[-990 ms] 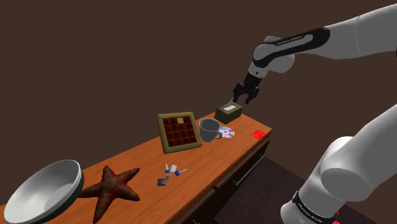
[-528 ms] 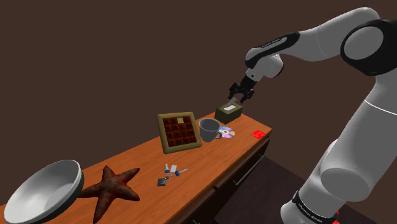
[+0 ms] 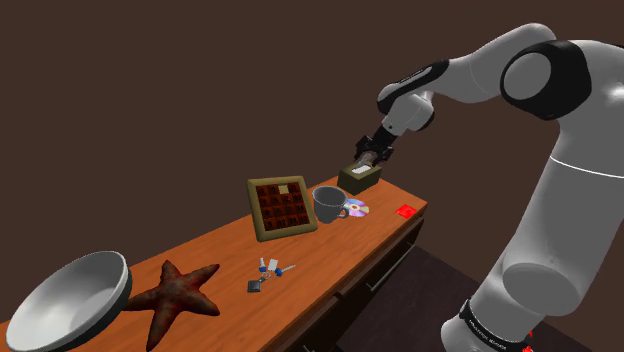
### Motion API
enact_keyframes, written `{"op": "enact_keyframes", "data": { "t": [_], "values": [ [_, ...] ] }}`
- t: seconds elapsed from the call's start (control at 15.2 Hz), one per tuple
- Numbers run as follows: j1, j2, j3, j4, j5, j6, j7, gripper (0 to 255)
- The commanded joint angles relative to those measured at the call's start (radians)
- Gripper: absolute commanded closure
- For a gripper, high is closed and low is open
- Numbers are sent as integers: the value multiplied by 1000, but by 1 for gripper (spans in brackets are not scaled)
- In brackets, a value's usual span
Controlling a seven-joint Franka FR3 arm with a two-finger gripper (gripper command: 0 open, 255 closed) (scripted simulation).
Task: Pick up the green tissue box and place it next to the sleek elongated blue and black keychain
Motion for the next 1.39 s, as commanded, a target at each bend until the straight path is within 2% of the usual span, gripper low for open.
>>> {"op": "enact_keyframes", "data": {
  "t": [0.0,0.53,0.59,1.19,1.25,1.32],
  "values": [
    [2,27,9,2,27,20,-14,0],
    [2,27,10,2,27,20,-14,0],
    [2,27,10,2,27,20,-14,255],
    [2,26,9,1,26,20,-14,255],
    [2,26,9,1,26,20,-14,0],
    [-23,46,3,51,23,-45,-79,0]
  ]
}}
